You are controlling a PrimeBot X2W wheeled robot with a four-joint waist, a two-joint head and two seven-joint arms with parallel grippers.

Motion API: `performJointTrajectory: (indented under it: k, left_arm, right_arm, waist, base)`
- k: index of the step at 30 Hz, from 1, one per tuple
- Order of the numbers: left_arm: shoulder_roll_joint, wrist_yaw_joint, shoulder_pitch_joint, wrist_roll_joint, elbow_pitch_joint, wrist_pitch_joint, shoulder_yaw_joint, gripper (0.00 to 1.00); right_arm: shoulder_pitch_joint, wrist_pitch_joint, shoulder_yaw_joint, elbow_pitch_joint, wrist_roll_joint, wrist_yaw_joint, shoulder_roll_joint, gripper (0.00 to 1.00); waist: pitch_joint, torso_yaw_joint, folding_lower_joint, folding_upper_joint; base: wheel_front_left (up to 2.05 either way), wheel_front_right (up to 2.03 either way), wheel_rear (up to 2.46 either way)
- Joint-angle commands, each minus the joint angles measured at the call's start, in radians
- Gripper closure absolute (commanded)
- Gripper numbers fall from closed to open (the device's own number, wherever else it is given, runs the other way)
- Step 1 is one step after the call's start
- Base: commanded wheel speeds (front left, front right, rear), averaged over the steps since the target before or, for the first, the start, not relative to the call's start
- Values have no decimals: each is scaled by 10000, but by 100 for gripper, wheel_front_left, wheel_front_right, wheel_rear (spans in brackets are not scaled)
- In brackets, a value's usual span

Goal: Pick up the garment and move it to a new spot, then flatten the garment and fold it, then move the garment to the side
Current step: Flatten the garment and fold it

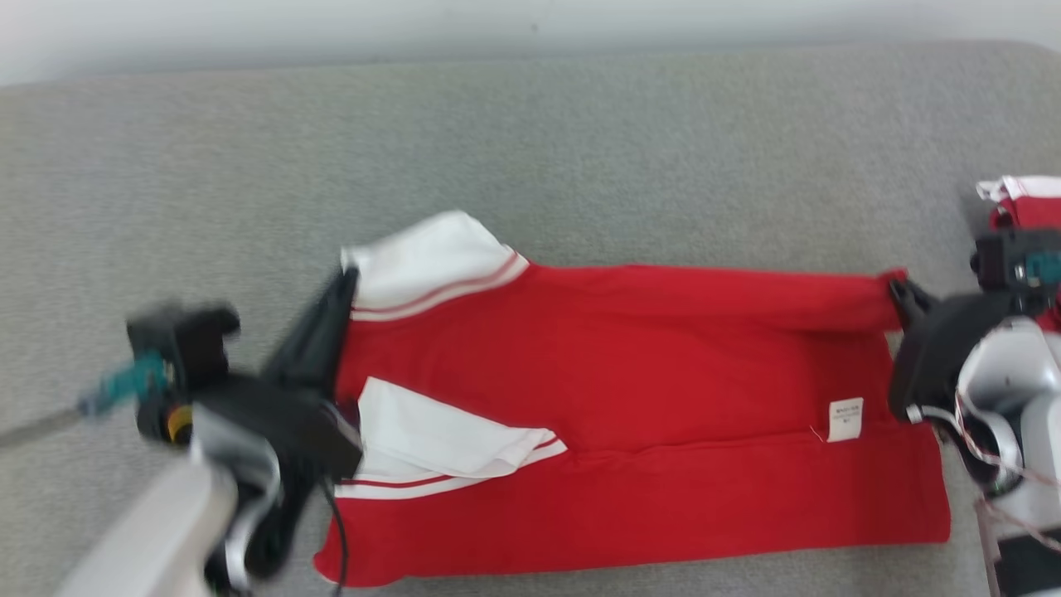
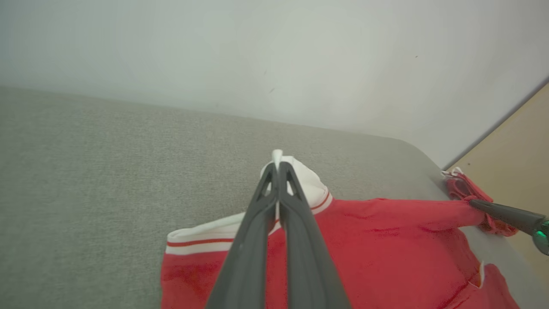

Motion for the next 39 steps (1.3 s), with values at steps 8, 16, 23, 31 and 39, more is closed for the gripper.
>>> performJointTrajectory:
  k: [8,16,23,31,39]
  left_arm:
    - [407,1072,2685,-759,-2368,-54,73,100]
    - [360,1487,4036,-1221,-3216,-339,150,100]
    - [143,1571,4590,-1452,-3121,-479,23,100]
    - [-13,1595,5063,-1695,-2601,-594,-6,100]
    - [-87,1628,5253,-1499,-1950,-527,-347,69]
  right_arm:
    - [1439,-68,-450,-373,193,-27,-31,100]
    - [2031,118,-795,-520,223,-27,-9,100]
    - [2478,251,-1076,-947,214,-27,104,100]
    - [3005,355,-1145,-1262,114,-27,237,100]
    - [3351,351,-1283,-1211,-141,-27,369,0]
  waist:
    - [-607,615,1,0]
    - [-786,718,1,0]
    - [-836,729,1,0]
    - [-913,649,1,0]
    - [-1007,650,1,0]
  base:
    - [0,0,0]
    - [0,0,0]
    - [0,0,0]
    - [0,0,0]
    - [0,0,0]
